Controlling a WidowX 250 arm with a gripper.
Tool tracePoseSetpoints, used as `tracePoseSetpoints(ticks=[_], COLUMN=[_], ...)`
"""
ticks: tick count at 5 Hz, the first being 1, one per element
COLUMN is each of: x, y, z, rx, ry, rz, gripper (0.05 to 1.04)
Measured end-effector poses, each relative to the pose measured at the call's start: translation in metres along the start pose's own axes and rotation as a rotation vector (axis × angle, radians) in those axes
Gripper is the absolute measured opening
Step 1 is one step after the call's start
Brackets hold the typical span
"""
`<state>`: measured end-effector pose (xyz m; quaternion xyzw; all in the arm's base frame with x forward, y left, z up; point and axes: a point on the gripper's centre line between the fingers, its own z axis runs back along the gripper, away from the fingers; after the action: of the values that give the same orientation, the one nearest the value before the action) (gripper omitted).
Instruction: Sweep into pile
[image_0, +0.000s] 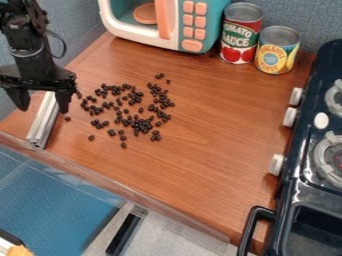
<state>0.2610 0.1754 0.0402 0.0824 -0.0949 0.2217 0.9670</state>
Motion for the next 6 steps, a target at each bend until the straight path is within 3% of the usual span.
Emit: tracePoseSetpoints(ticks=[3,4,6], x=[0.006,0.005,-0.002], y=[0.003,0.002,0.009], z=[-0.01,-0.015,-0.018], rx=[0.012,0.012,0.023], ry=[0.007,0.028,0.033], rz=[0.043,0.059,0.057], gripper=[1.001,0.958,0.379])
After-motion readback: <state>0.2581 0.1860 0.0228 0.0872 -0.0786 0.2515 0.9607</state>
